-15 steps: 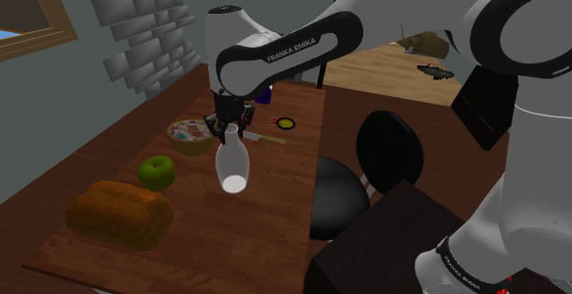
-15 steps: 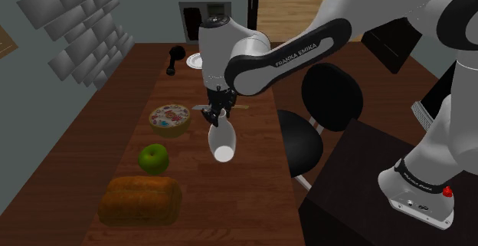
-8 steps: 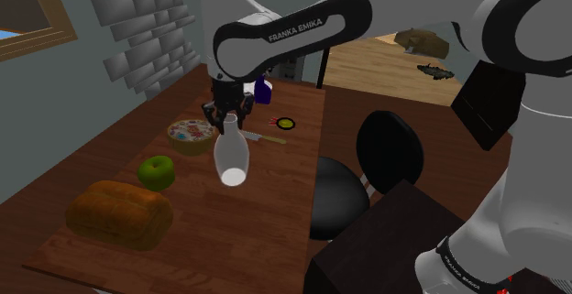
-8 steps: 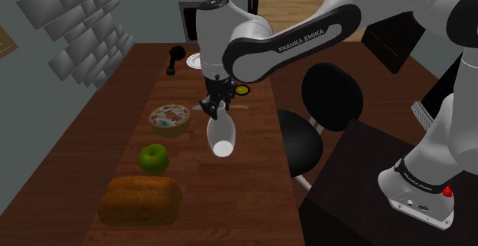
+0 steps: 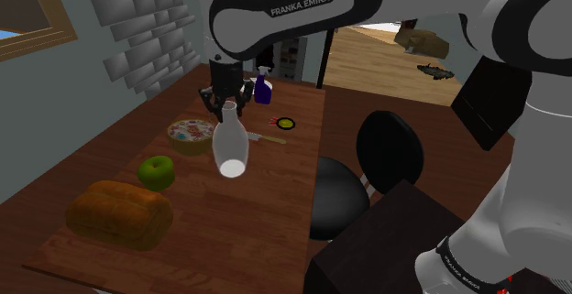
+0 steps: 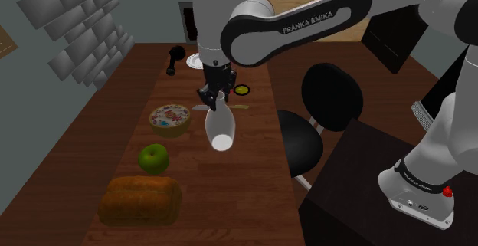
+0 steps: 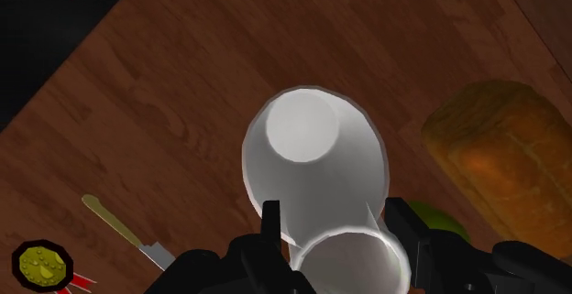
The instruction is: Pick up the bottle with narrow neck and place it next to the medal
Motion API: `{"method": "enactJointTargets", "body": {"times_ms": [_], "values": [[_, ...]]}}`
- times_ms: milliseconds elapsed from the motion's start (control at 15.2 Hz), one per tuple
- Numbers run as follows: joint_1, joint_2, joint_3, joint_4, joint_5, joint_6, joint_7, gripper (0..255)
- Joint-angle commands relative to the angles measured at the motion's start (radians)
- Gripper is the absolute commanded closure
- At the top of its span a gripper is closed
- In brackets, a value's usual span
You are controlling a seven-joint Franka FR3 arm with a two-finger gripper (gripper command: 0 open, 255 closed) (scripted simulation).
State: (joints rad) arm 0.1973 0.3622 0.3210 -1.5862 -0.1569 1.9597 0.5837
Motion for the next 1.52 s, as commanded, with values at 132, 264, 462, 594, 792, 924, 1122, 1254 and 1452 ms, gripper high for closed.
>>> {"method": "enactJointTargets", "body": {"times_ms": [132,264,462,594,792,924,1122,1254,1452], "values": [[-0.001,-0.011,0.002,0.042,0.006,-0.052,-0.007,255],[0.0,-0.014,0.003,0.065,0.008,-0.077,-0.009,255],[0.002,-0.017,0.004,0.1,0.01,-0.116,-0.012,255],[0.003,-0.018,0.005,0.126,0.011,-0.142,-0.014,255],[0.006,-0.018,0.006,0.167,0.012,-0.183,-0.016,255],[0.008,-0.016,0.006,0.197,0.012,-0.211,-0.018,255],[0.013,-0.011,0.007,0.245,0.011,-0.253,-0.019,255],[0.016,-0.006,0.008,0.279,0.009,-0.283,-0.021,255],[0.022,0.005,0.008,0.335,0.006,-0.329,-0.022,255]]}}
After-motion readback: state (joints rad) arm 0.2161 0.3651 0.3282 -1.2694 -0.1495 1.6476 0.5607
